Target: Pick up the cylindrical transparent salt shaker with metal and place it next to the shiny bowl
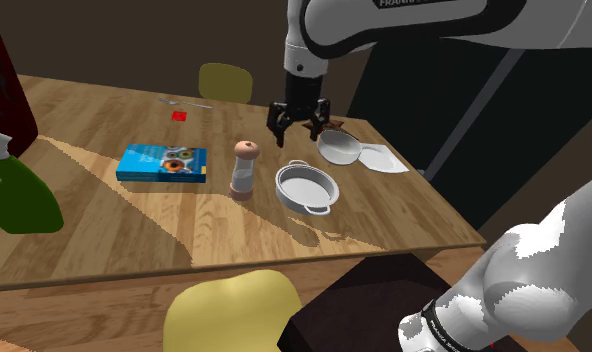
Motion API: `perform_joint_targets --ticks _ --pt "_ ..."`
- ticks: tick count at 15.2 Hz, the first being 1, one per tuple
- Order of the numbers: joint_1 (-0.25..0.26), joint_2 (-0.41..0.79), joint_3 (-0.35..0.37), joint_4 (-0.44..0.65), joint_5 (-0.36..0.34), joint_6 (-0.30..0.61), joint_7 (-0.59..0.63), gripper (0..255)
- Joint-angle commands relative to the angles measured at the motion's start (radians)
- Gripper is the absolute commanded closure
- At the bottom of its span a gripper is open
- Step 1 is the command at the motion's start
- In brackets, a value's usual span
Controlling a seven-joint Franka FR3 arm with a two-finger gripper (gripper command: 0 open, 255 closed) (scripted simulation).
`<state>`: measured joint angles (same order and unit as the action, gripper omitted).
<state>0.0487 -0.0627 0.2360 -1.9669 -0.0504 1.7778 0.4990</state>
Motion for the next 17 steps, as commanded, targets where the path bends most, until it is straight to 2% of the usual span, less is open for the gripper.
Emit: perform_joint_targets --ticks 1,9,10,17 --pt "0.007 0.097 0.012 0.083 -0.021 0.006 0.044 0" --pt "0.068 0.448 0.018 0.453 -0.101 -0.044 0.179 0" --pt "0.072 0.464 0.017 0.472 -0.104 -0.048 0.184 0" --pt "0.064 0.464 0.012 0.372 -0.108 0.053 0.188 0"
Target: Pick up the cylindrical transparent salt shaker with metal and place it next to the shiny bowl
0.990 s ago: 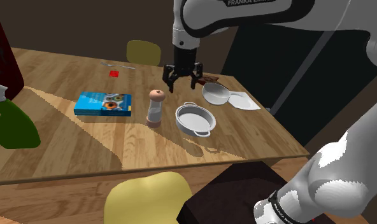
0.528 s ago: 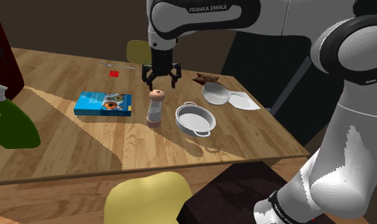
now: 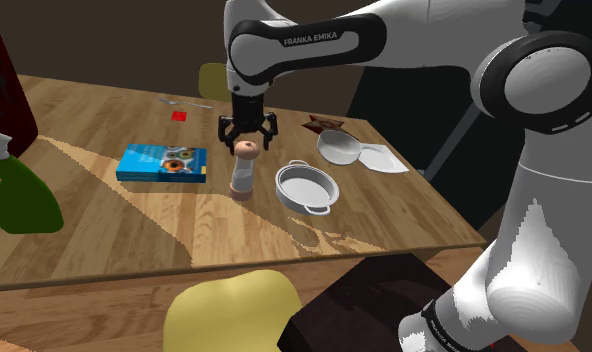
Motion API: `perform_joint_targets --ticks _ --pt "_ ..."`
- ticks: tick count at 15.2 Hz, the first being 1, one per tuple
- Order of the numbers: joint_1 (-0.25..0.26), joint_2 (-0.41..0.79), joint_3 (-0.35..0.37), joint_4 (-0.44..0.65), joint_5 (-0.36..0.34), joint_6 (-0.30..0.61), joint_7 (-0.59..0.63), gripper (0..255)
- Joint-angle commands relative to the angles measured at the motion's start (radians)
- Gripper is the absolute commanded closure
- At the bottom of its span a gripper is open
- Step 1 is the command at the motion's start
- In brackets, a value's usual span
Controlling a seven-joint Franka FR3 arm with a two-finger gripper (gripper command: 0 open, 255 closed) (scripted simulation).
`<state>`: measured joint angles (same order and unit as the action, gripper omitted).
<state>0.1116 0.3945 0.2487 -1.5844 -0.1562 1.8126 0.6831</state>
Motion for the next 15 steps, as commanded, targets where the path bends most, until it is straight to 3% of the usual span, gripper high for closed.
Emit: perform_joint_targets --ticks 1,8,9,15 --pt "0.001 0.007 0.000 -0.011 -0.002 0.018 0.004 0" --pt "0.001 0.007 0.000 -0.011 -0.002 0.018 0.004 0" --pt "0.001 0.007 0.000 -0.011 -0.002 0.018 0.004 255" --pt "0.001 0.007 0.000 -0.010 -0.002 0.017 0.004 255"
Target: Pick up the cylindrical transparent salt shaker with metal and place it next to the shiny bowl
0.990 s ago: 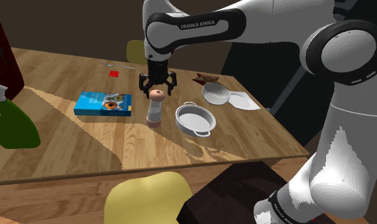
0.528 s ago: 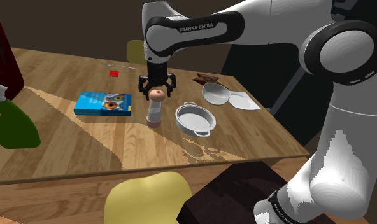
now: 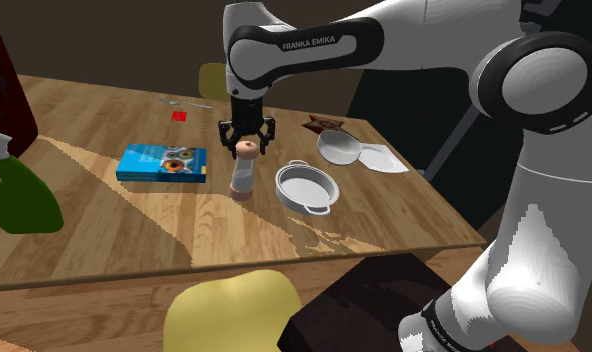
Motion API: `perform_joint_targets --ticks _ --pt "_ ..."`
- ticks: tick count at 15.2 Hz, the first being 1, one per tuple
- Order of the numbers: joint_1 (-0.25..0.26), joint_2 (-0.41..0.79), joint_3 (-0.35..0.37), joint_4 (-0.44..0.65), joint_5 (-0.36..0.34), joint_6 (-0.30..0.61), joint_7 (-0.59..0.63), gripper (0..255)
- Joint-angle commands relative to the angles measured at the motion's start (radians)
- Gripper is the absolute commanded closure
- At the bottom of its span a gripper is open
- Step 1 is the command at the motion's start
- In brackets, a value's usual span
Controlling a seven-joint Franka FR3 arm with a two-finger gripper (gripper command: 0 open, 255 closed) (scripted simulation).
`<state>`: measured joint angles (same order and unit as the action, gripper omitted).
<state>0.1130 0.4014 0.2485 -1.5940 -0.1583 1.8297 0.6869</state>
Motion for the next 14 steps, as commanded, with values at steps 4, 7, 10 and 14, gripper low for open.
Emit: perform_joint_targets --ticks 4,7,10,14 --pt "0.000 -0.003 0.000 0.007 0.001 -0.011 -0.001 255" --pt "0.000 -0.013 0.002 0.034 0.005 -0.047 -0.005 255" --pt "0.001 -0.021 0.003 0.063 0.008 -0.083 -0.009 255" --pt "0.003 -0.028 0.005 0.106 0.010 -0.133 -0.013 255"
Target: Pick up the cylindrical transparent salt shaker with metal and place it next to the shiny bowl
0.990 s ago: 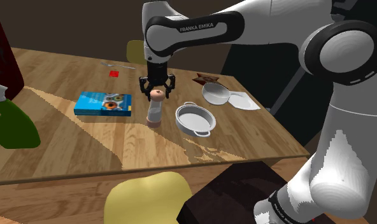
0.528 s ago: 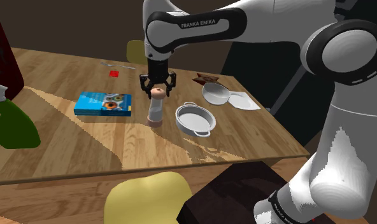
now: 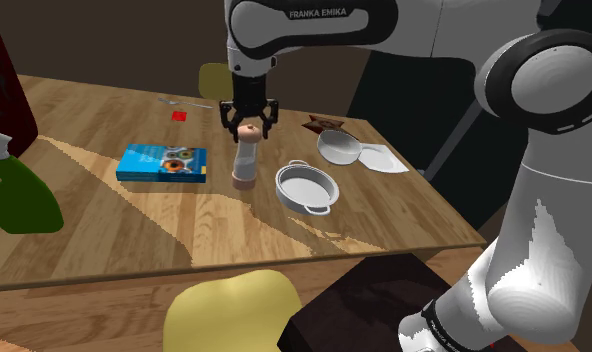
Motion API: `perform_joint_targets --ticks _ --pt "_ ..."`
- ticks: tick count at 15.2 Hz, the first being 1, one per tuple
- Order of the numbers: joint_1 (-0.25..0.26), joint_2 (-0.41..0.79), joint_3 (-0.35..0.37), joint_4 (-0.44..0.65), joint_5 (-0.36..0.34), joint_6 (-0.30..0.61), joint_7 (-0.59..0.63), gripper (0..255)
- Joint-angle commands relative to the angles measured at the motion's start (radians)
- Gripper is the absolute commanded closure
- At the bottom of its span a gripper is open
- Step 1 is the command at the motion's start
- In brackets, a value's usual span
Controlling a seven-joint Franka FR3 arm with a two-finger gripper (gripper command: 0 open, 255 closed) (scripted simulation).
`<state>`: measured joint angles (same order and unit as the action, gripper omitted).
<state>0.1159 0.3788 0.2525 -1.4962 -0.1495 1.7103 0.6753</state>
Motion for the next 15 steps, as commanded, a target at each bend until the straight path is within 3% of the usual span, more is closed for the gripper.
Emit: perform_joint_targets --ticks 1,15 --pt "0.000 -0.007 0.001 0.020 0.002 -0.027 -0.003 255" --pt "0.014 0.004 0.004 0.226 0.001 -0.220 -0.015 255"
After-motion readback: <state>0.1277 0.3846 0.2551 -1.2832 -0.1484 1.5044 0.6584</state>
